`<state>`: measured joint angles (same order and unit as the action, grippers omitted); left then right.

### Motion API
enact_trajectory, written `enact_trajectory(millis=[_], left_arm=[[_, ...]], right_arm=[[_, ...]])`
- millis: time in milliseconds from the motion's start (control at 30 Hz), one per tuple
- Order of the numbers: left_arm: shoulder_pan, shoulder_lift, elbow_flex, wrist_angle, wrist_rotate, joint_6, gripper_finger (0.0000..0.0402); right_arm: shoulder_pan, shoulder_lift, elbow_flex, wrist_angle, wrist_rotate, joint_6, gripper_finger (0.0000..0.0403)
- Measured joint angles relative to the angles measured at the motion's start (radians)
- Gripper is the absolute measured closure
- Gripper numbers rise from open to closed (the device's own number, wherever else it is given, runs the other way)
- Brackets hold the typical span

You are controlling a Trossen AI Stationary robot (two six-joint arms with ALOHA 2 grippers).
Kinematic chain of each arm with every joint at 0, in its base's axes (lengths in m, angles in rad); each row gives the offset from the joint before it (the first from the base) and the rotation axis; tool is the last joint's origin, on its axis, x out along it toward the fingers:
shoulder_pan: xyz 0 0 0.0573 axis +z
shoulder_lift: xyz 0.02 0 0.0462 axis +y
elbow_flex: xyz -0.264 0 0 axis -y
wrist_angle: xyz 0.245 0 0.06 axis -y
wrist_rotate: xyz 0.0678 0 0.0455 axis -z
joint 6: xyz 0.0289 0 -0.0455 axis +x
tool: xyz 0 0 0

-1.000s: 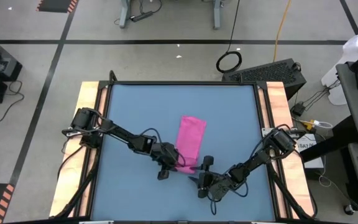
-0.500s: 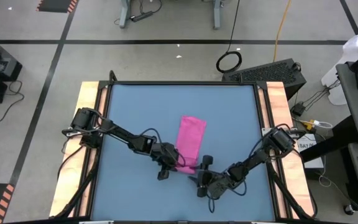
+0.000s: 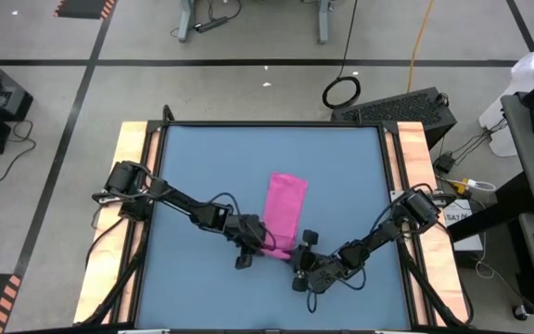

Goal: Roll towel into tight, uniform cylinder
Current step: Roll the pink towel

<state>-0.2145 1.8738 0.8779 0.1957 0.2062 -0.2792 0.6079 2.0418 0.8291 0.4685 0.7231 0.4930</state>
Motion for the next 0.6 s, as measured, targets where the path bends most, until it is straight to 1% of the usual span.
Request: enact_trajectory(millis=[100,233,333,400,533,600], left_arm=[[-0.006,-0.016,0.0,-0.022,-0.001,0.005,0.0255],[-0.017,-0.063,-0.001,-0.113,-0.002,0.007,0.0193],[-0.036,-0.095,-0.002,-0.15,-0.045,0.027,0.0153],[-0.067,-0.11,-0.002,-0.142,-0.139,0.066,0.0133],[-0.166,-0.108,-0.002,-0.066,-0.403,0.18,0.0115],[-0.214,-0.096,-0.001,-0.012,-0.466,0.236,0.0114]], right_arm=[[0.0,0.0,0.0,-0.003,-0.003,0.015,0.033],[0.0,0.0,-0.001,-0.005,-0.006,0.028,0.0336],[0.0,0.0,-0.001,-0.007,-0.012,0.06,0.0336],[-0.001,-0.001,-0.001,-0.008,-0.022,0.084,0.0337],[-0.001,-0.001,-0.001,-0.011,-0.034,0.149,0.0337],[-0.001,-0.001,-0.001,-0.012,-0.035,0.177,0.0337]])
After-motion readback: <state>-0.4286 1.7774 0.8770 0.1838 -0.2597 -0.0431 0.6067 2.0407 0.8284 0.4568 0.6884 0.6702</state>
